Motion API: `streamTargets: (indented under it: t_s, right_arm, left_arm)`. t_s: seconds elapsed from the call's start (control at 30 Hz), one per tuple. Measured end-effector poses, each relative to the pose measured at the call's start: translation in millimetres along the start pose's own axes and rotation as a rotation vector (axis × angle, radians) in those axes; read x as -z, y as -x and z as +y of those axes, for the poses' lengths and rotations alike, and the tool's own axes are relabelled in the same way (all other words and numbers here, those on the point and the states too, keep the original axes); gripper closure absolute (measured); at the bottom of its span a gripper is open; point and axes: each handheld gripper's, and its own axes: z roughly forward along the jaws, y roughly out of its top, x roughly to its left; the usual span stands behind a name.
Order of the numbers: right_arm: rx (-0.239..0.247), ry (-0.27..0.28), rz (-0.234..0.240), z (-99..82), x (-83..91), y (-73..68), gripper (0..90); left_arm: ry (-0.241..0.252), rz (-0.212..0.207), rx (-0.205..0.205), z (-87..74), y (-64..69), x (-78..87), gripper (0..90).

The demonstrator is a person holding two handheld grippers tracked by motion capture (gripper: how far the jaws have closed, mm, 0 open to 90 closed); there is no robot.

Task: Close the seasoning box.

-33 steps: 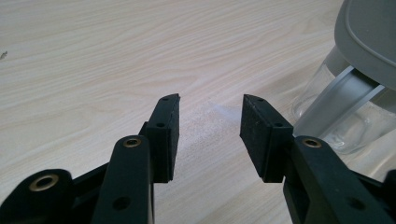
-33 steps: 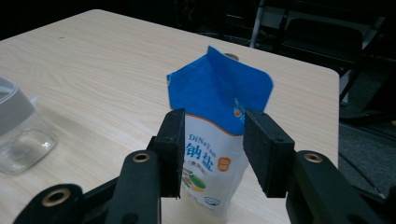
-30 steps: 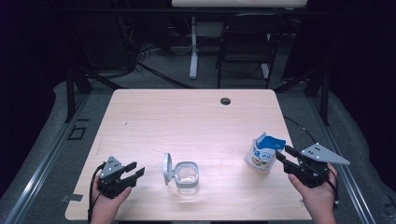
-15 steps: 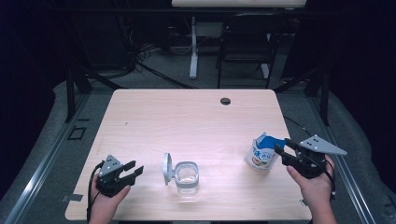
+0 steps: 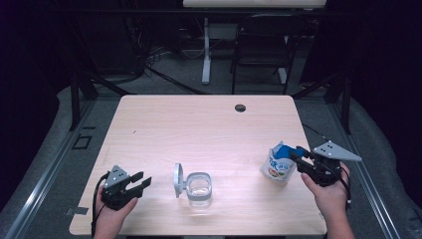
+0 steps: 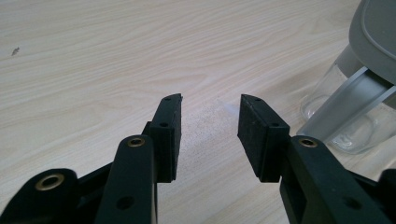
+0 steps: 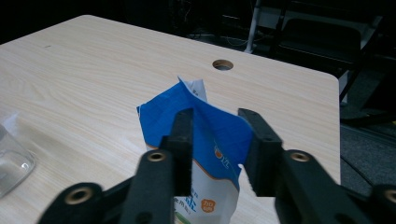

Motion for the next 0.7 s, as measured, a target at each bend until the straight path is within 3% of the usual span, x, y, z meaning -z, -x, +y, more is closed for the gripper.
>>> streamTargets:
  t_s: [0.2, 0.37, 0.7]
  right_arm:
    - [0.039, -0.026, 0.053, 2.3, 4.2, -0.4, 88.0]
    - [0.072, -0.037, 0.11, 3.7, 6.2, -8.2, 90.0]
    - [0.097, -0.037, 0.147, 1.1, 13.3, -24.5, 90.0]
  left_arm:
    - [-0.017, -0.01, -0.006, 0.3, 1.0, -0.3, 61.2]
    - [-0.008, -0.009, -0.004, 0.8, 1.4, -1.1, 61.4]
    - [-0.015, -0.005, 0.004, -2.2, 0.1, -2.2, 61.3]
